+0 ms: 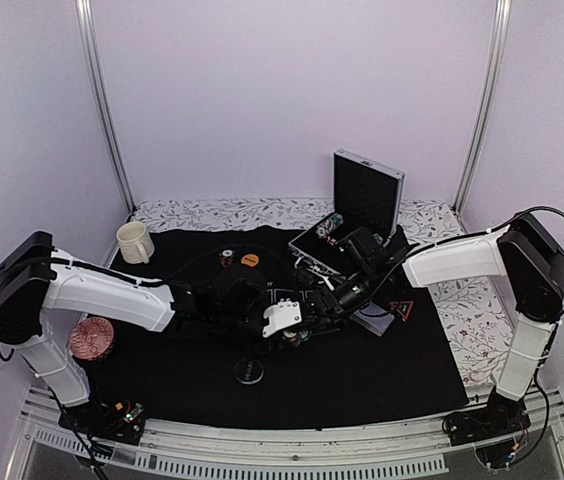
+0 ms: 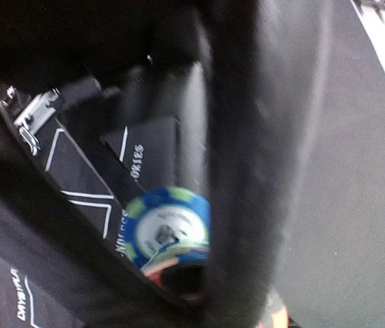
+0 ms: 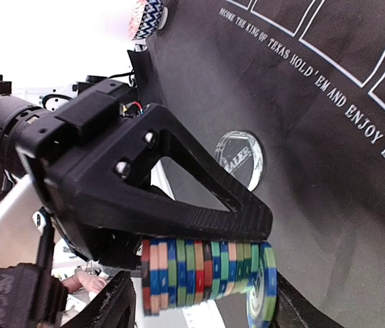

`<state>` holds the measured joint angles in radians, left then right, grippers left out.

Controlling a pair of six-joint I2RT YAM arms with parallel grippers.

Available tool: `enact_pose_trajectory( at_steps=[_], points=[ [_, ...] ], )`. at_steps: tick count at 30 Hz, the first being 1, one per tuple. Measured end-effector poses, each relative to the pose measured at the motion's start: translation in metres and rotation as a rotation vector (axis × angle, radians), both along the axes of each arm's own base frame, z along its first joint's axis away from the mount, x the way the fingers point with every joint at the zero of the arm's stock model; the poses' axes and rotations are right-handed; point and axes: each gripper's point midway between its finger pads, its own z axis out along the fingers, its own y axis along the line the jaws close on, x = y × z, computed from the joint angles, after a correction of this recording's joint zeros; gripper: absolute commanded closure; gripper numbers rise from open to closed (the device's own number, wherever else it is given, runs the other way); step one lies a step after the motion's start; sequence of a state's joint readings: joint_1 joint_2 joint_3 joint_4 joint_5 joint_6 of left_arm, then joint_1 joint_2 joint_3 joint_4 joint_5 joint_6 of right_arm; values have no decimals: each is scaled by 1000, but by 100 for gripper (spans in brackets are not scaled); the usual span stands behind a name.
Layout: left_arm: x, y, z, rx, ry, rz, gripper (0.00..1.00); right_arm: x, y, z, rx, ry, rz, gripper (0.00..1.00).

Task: Distribute texas hold em gaming equipment
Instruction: Pass from the right arm to the left

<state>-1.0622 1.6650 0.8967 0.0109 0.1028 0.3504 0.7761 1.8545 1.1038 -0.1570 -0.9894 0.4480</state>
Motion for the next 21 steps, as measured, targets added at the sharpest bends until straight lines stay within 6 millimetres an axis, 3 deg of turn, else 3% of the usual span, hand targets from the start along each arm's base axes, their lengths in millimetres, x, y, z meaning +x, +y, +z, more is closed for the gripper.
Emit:
enact_pose_trajectory(
  at_steps=[21],
  points=[
    [-2,19,-24,68,72,46,100,14,-6,-3,-12,-49,-32,36]
  ],
)
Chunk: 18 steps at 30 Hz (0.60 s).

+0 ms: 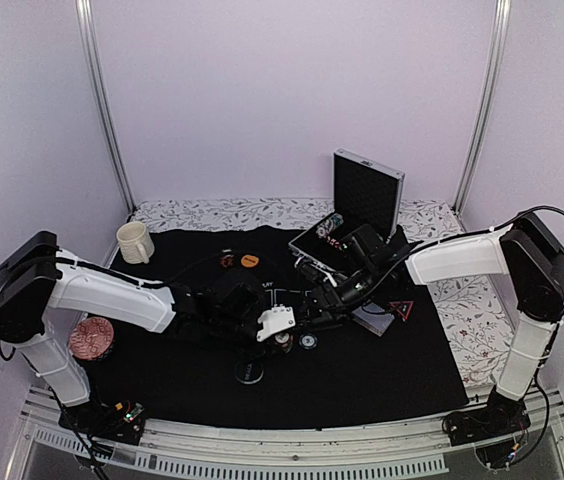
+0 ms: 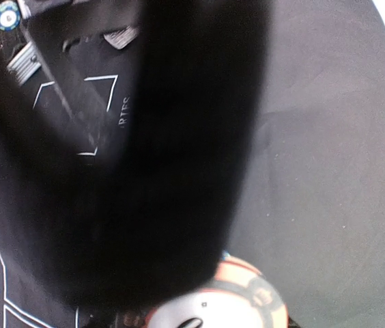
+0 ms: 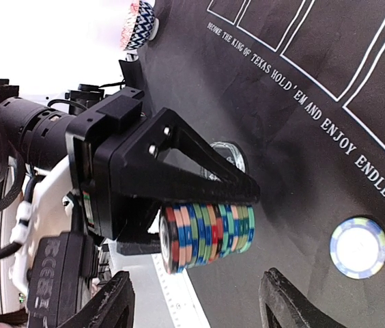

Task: Distribute texas hold em gaming equipment
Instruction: Pass from the right arm to the left, then place the poker chips pile at the small blind area.

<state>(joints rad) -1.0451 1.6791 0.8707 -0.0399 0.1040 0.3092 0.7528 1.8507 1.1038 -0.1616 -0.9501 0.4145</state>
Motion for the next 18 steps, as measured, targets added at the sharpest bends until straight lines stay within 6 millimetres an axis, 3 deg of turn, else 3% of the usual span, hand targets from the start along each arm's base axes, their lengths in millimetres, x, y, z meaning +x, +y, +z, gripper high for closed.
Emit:
enact_pose_trajectory(
  at_steps=[8,18],
  points=[
    [8,8,-2,-1,13,61,100,7,-9,8,-20,-37,-31,35],
    [40,57,5,-5,25,311,100,34,-36,30,-39,-130,-119,35]
  ],
)
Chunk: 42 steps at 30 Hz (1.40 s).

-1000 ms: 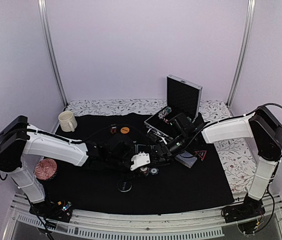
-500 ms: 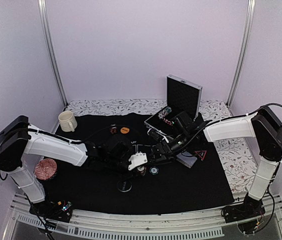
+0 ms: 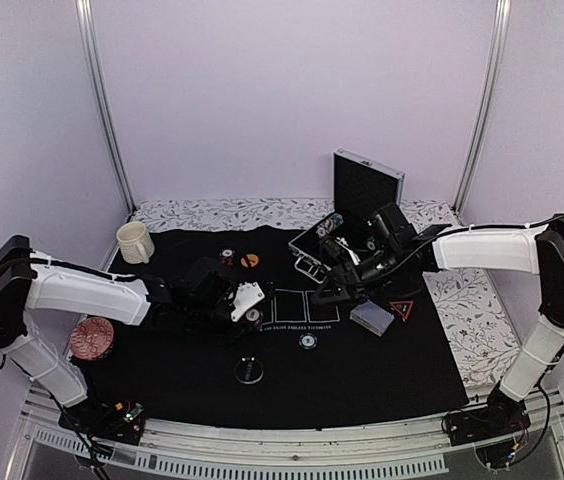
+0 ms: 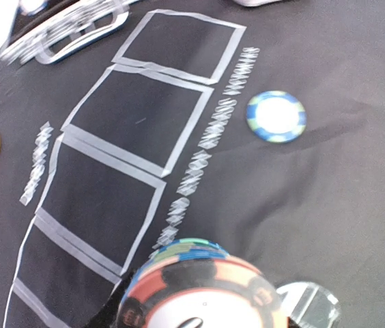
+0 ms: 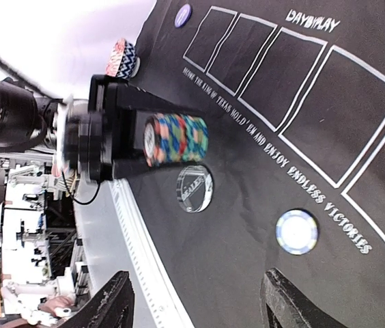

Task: Distribute texas hold em gaming equipment
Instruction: Place the poker chips pile at the small blind area.

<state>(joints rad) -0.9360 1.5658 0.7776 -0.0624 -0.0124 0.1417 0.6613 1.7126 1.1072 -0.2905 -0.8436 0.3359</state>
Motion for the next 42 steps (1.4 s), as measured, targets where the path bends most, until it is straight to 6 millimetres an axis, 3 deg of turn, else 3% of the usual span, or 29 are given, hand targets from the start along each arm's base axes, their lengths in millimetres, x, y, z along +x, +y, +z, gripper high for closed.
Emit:
enact_pose_trajectory(
  at_steps=[10,23,28,35,42],
  points=[
    [44,59,14,3,-11,297,100,10,-19,8,-31,-59,-30,35],
    [107,163,15,-7,-12,752,100,15,-34,15,-43,-114,-35,35],
    [125,199,7,7,-6,885,100,18,-40,18,-53,-131,-44,35],
    [150,232,-13,39,9,1024,100,21,-48,20,-65,-151,-54,35],
    [176,238,-3,11,-28,1108,100,25,-51,21,-78,-161,-64,35]
  ],
)
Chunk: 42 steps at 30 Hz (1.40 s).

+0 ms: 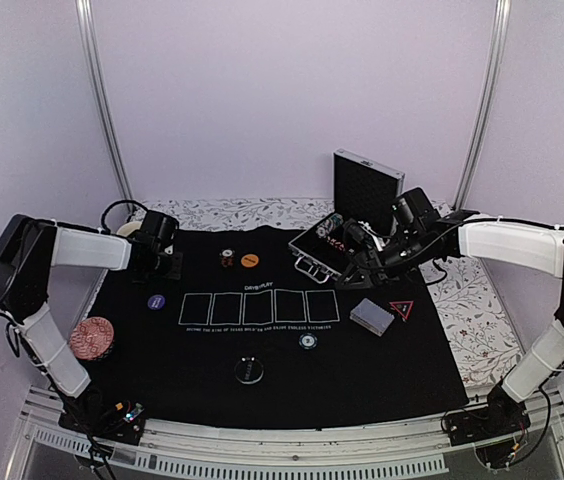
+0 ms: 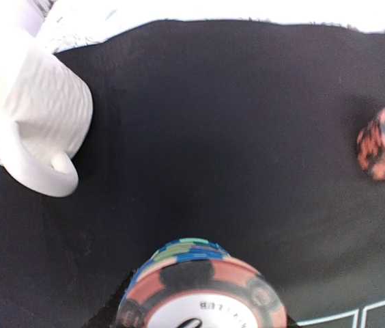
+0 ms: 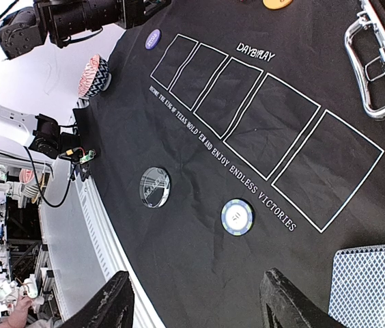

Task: Distribute texas hold em gaming equipment
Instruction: Place the poker chips pile at the small blind area.

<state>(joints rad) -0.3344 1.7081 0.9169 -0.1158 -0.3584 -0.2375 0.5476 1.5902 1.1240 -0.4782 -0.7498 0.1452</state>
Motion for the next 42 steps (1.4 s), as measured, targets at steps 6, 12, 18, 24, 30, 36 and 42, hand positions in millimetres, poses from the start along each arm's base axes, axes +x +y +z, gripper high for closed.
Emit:
enact_pose_trajectory(
  at_steps=[6,12,18,24,30,36,42],
  points=[
    [5,3,4,-59,-49,94,100,4,-2,3,-5,-10,-7,35],
    [-5,9,-8,-96,-46,164,100,3,-5,1,-15,-2,-8,35],
    [-10,12,-20,-110,-35,203,100,3,-5,2,-16,-8,-3,35],
    [-13,13,-35,-114,-10,227,100,4,-5,3,-15,-14,0,35],
    [-14,14,-42,-125,-3,245,100,4,-5,3,-15,-13,0,35],
    [-14,14,-44,-139,-7,263,100,4,-5,3,-15,-11,0,35],
    [-13,14,-44,-149,-11,282,99,4,-5,5,-14,-14,0,35]
  ],
)
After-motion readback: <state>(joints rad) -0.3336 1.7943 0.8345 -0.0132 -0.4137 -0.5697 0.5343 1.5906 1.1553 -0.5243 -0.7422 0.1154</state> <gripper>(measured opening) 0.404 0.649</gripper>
